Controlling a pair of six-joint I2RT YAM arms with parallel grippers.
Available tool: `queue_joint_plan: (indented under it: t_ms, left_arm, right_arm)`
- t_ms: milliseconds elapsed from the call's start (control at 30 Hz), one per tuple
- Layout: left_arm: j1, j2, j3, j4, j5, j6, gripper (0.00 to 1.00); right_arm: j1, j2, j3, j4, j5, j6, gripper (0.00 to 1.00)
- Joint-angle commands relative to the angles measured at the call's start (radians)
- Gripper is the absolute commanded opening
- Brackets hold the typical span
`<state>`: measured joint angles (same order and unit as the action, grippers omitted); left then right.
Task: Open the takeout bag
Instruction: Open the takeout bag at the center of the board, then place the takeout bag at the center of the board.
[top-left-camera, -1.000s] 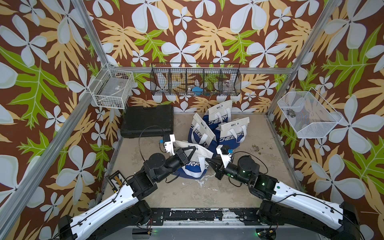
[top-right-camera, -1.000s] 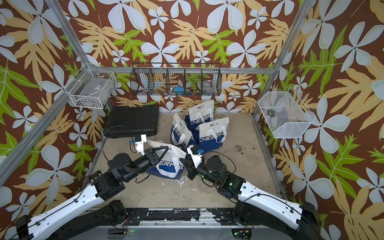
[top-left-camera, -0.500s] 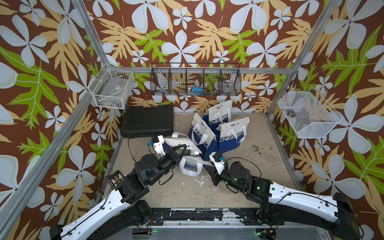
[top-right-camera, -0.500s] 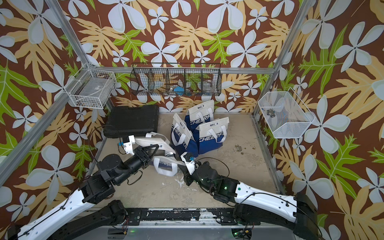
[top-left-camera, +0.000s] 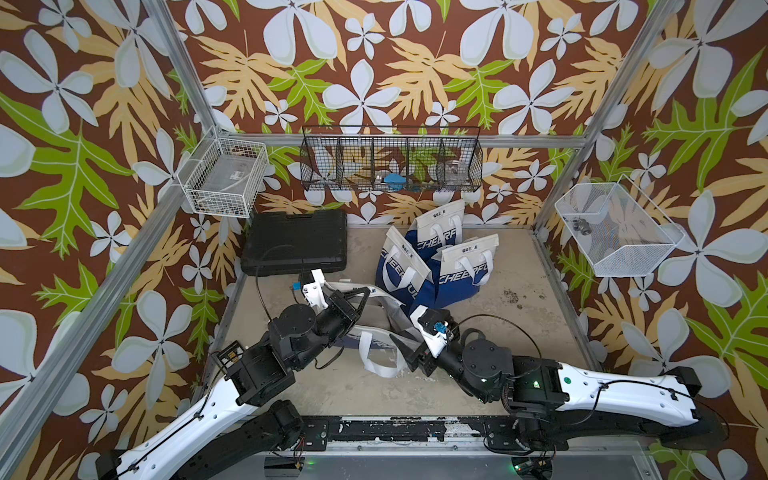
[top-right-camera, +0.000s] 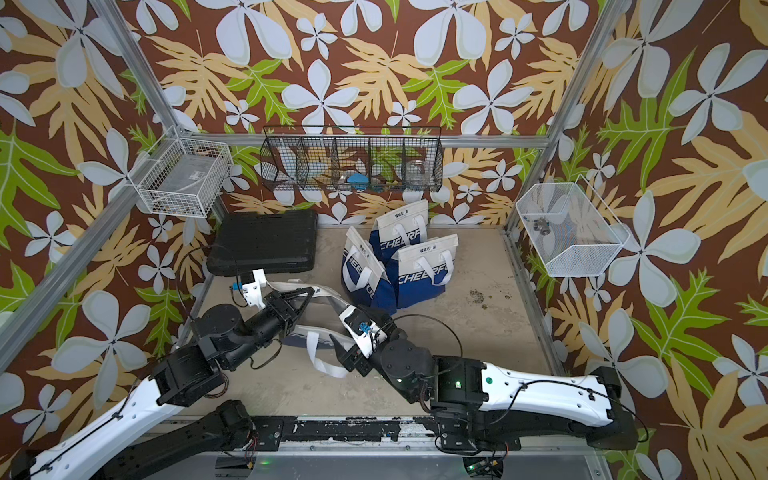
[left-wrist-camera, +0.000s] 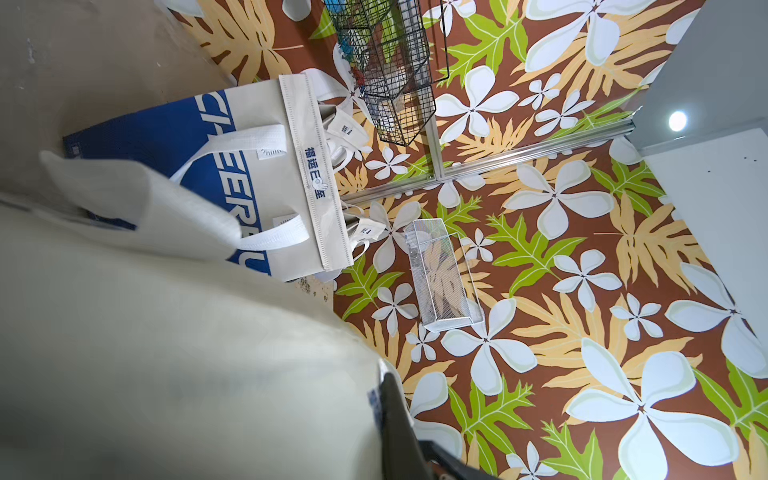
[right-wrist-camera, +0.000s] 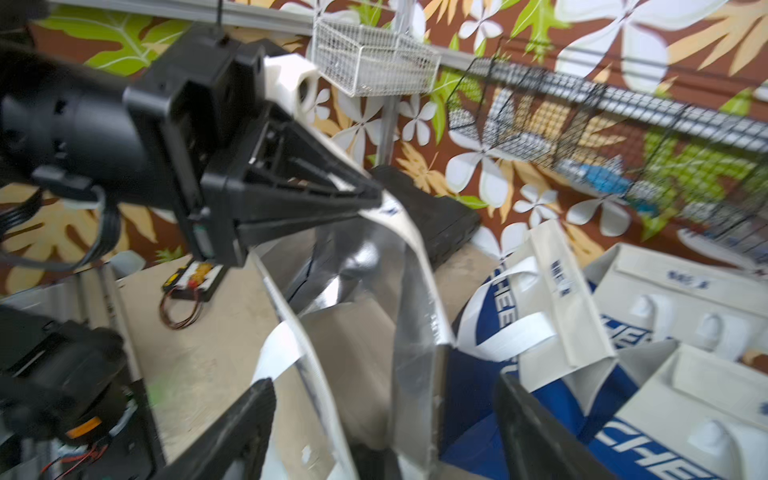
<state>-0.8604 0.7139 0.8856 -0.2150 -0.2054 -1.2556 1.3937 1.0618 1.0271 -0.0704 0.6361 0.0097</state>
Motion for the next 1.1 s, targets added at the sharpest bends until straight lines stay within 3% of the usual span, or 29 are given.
queue_joint_plan:
  t_ms: [0, 167, 433, 467, 533, 567, 600, 633, 667, 700, 900, 1067]
  left_arm:
    - [0.000, 0.005, 0.023, -0.051, 0.007, 0.043, 0.00]
    - [0.000, 0.005, 0.037, -0.072, 0.009, 0.057, 0.00]
    - [0.000, -0.013, 0.044, -0.094, 0.011, 0.081, 0.00]
    - [0.000, -0.016, 0.044, -0.101, 0.008, 0.088, 0.00]
    - [0.000, -0.018, 0.053, -0.136, -0.015, 0.101, 0.00]
    - [0.001, -0.022, 0.062, -0.163, -0.046, 0.115, 0.16]
    - [0.000, -0.031, 0.072, -0.200, -0.088, 0.123, 0.37]
    - [0.000, -0.040, 0.078, -0.228, -0.121, 0.126, 0.53]
    - [0.000, -0.057, 0.086, -0.246, -0.153, 0.136, 0.82]
    - [0.000, -0.073, 0.092, -0.258, -0.171, 0.142, 0.99]
    - [0.000, -0.087, 0.104, -0.337, -0.125, 0.135, 1.00]
    - [0.000, -0.100, 0.060, -0.357, -0.063, 0.119, 1.00]
  right_arm:
    - [-0.035, 0.064, 0.080, -0.049, 0.058, -0.128, 0.86]
    - [-0.149, 0.151, 0.150, -0.103, -0.112, -0.156, 0.83]
    - [-0.223, 0.303, 0.276, -0.156, -0.319, -0.191, 0.75]
    - [-0.228, 0.327, 0.297, -0.160, -0.333, -0.192, 0.65]
    - [-0.256, 0.371, 0.338, -0.169, -0.406, -0.171, 0.30]
    - [-0.278, 0.393, 0.366, -0.176, -0.445, -0.153, 0.09]
    - [-0.298, 0.416, 0.401, -0.185, -0.458, -0.126, 0.00]
    - [-0.314, 0.440, 0.433, -0.200, -0.463, -0.099, 0.00]
    - [-0.334, 0.470, 0.481, -0.229, -0.468, -0.062, 0.00]
    - [-0.344, 0.499, 0.527, -0.262, -0.477, -0.030, 0.00]
    - [-0.345, 0.684, 0.838, -0.514, -0.391, 0.171, 0.00]
    - [-0.346, 0.742, 0.941, -0.563, -0.399, 0.293, 0.00]
